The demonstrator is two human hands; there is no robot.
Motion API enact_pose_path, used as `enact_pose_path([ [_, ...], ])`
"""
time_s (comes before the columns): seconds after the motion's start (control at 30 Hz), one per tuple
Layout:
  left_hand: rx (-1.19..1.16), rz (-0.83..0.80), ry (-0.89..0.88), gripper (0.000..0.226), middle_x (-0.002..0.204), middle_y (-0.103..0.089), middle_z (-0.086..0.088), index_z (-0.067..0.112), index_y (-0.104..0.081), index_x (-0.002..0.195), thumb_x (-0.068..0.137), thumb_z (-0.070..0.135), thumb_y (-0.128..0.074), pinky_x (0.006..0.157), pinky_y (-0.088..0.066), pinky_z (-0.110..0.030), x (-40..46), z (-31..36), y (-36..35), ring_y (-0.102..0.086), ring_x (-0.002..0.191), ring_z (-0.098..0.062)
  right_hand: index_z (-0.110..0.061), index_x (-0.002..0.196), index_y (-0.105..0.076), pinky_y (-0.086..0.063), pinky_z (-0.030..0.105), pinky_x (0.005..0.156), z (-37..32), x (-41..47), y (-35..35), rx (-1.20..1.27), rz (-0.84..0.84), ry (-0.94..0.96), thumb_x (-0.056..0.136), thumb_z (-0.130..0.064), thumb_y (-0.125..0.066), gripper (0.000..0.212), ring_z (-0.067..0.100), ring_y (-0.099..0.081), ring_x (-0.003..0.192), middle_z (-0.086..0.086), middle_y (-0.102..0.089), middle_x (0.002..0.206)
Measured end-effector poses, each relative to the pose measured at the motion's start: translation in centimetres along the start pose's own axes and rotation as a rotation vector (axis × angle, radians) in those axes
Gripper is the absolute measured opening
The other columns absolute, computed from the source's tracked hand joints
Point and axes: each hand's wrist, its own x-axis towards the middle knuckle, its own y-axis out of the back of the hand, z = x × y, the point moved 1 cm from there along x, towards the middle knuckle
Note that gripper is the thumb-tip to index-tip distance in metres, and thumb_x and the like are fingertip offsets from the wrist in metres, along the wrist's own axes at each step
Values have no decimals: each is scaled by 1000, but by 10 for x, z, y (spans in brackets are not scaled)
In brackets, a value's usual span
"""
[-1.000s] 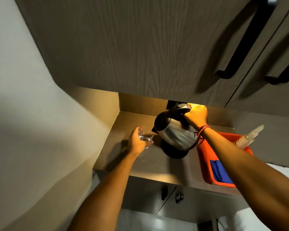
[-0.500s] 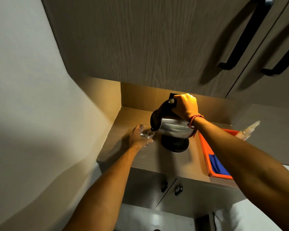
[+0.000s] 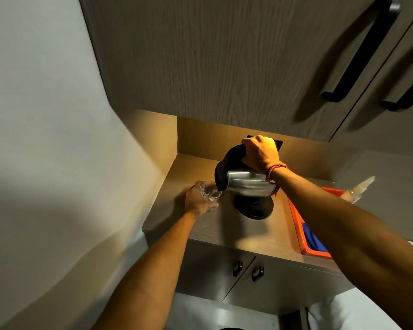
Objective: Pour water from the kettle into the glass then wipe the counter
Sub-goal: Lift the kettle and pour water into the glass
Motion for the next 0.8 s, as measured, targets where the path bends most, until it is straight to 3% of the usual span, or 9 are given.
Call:
enact_pose_path([
  [0.1, -9, 2, -1, 67, 120, -70, -14, 5, -58, 124, 66, 4, -91, 70, -61, -31, -2, -1, 1, -69, 101, -26, -9, 86, -72, -52, 32, 62, 0, -2, -1, -9, -8, 8, 82, -33, -71, 24, 31, -69, 69, 12, -72, 75],
  [0.2, -16, -3, -1, 68, 122, -68, -14, 4, -57, 125, 66, 3, -91, 73, -64, -37, -2, -2, 1, -69, 104, -28, -9, 86, -72, -52, 32, 62, 0, -2, -2, -19, -5, 16, 81, -32, -71, 24, 32, -70, 70, 12, -73, 76],
  [0.3, -40, -14, -2, 68, 121, -70, -13, 6, -57, 126, 66, 1, -90, 64, -61, -27, 0, -3, 0, -67, 94, -21, -8, 87, -72, -51, 32, 63, -1, 0, -3, -19, 3, 23, 82, -31, -71, 24, 32, -70, 70, 13, -73, 76],
  [0.47, -34, -17, -11, 71, 123, -70, -13, 5, -58, 128, 65, 1, -91, 83, -62, -33, 1, -1, -1, -70, 108, -29, -7, 87, -72, -51, 32, 64, 4, 4, -7, -13, 10, 12, 82, -30, -71, 23, 32, -69, 72, 13, -73, 78],
  [0.57, -22, -21, -16, 70, 121, -70, -12, 6, -59, 126, 65, 2, -91, 66, -54, -15, 3, 0, -1, -70, 103, -25, -6, 90, -71, -51, 33, 65, 5, 5, -10, 0, -52, -39, 84, -28, -69, 23, 33, -69, 75, 14, -72, 80],
  [0.63, -6, -29, 2, 70, 121, -69, -13, 6, -57, 126, 65, 3, -92, 60, -52, -15, 4, 3, 0, -67, 98, -22, -7, 100, -70, -51, 34, 68, 19, 0, -21, 9, -136, -102, 88, -28, -65, 24, 37, -70, 84, 18, -72, 92],
  [0.7, 7, -42, 31, 70, 123, -67, -12, 8, -56, 127, 66, 5, -92, 60, -56, -21, 7, 7, 1, -67, 101, -24, -11, 123, -63, -52, 37, 70, 36, -10, -37, -3, -332, -216, 94, -27, -58, 33, 41, -68, 103, 16, -68, 117],
  [0.73, 9, -49, 47, 70, 123, -67, -11, 9, -56, 126, 66, 6, -92, 60, -57, -22, 8, 9, 1, -67, 101, -23, -12, 125, -62, -53, 37, 71, 39, -12, -39, 32, -325, -234, 94, -26, -57, 34, 41, -68, 104, 15, -68, 119],
  [0.8, 2, -56, 74, 69, 123, -67, -9, 11, -57, 126, 68, 7, -92, 54, -52, -18, 12, 12, 1, -64, 96, -19, -10, 106, -72, -53, 34, 71, 36, -5, -31, 163, -92, -257, 87, -23, -66, 25, 36, -71, 91, 17, -74, 100],
])
